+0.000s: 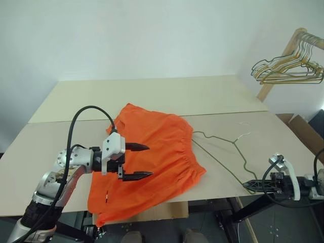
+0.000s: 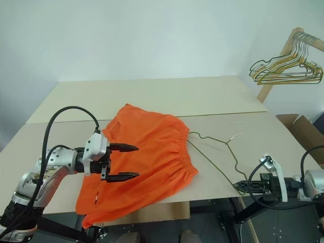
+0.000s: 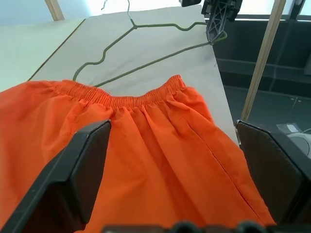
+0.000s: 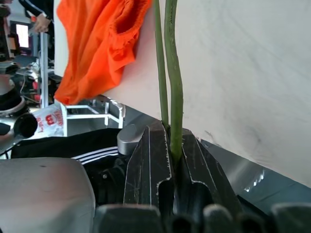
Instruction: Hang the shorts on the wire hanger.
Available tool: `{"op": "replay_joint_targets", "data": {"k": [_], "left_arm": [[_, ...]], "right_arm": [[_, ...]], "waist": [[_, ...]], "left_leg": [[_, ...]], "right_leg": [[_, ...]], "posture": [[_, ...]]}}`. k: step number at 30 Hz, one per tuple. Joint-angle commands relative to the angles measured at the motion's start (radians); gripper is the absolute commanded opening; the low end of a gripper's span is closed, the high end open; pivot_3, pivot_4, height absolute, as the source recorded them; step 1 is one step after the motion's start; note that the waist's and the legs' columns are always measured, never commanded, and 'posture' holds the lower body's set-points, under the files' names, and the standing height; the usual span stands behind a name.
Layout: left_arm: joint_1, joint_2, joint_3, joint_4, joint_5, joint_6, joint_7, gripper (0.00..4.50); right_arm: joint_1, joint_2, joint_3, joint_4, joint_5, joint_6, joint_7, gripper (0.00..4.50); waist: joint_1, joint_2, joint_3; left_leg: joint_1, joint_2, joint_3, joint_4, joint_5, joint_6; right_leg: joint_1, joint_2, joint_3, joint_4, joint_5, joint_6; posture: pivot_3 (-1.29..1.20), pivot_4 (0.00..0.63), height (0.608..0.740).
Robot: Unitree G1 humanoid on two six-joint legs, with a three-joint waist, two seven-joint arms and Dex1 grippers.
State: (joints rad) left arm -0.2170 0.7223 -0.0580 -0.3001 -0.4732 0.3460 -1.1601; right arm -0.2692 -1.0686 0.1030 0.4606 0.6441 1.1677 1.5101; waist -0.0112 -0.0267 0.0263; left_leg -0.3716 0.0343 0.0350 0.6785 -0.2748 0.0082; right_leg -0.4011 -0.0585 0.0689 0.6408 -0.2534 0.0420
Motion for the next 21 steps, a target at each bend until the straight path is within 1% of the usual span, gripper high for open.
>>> {"op": "replay_joint_targets", "data": {"k": [1,5,10,13,16,21], "left_arm": [[-0.007,0.003,0.012,-0.027,-0.004,-0.013,0.004,4.45],[-0.013,0.004,0.0,-0.016,0.01,-0.019,0.002,4.45],[-0.015,0.002,-0.01,-0.009,0.023,-0.024,0.001,4.45],[-0.034,-0.017,-0.015,-0.004,0.014,-0.015,0.004,4.45],[-0.072,-0.037,-0.034,0.02,0.029,-0.021,0.003,4.45],[-0.091,-0.04,-0.043,0.044,0.049,-0.032,-0.001,4.45]], "right_arm": [[0.005,-0.009,-0.026,-0.035,0.026,0.016,0.042,0.0],[0.032,-0.025,-0.005,-0.051,0.028,0.022,0.074,0.0],[0.065,-0.045,0.046,-0.079,0.024,-0.021,0.104,0.0],[0.0,-0.011,0.109,-0.009,-0.026,-0.071,0.104,0.0],[-0.108,0.025,0.171,0.09,-0.043,-0.109,0.104,0.0],[-0.207,0.04,0.239,0.175,0.014,-0.155,0.104,0.0]], "waist": [[0.0,0.0,0.0],[-0.002,0.0,0.0],[-0.001,0.0,0.0],[-0.007,0.0,0.0],[-0.013,0.0,0.0],[-0.009,0.0,0.0]], "left_leg": [[0.0,0.0,0.0,0.0,0.0,0.0],[0.001,0.0,0.0,0.0,0.0,0.0],[0.0,0.0,0.0,0.0,0.0,0.0],[0.002,0.0,0.0,0.0,0.0,0.0],[0.006,0.0,0.001,0.0,0.0,0.0],[0.008,0.0,0.0,0.0,0.0,0.0]], "right_leg": [[0.0,0.0,0.0,0.0,0.0,0.0],[0.0,0.0,0.0,0.0,0.0,0.0],[0.0,0.0,0.0,0.0,0.0,0.0],[0.002,0.0,0.0,0.0,0.0,0.0],[0.007,0.0,0.0,0.0,0.0,0.0],[0.009,0.0,0.0,-0.001,0.0,0.0]], "posture": [[0.02,0.0,0.74],[0.02,0.0,0.74],[0.01,0.0,0.74],[0.0,0.0,0.74],[0.0,0.0,0.74],[0.01,0.0,0.74]]}}
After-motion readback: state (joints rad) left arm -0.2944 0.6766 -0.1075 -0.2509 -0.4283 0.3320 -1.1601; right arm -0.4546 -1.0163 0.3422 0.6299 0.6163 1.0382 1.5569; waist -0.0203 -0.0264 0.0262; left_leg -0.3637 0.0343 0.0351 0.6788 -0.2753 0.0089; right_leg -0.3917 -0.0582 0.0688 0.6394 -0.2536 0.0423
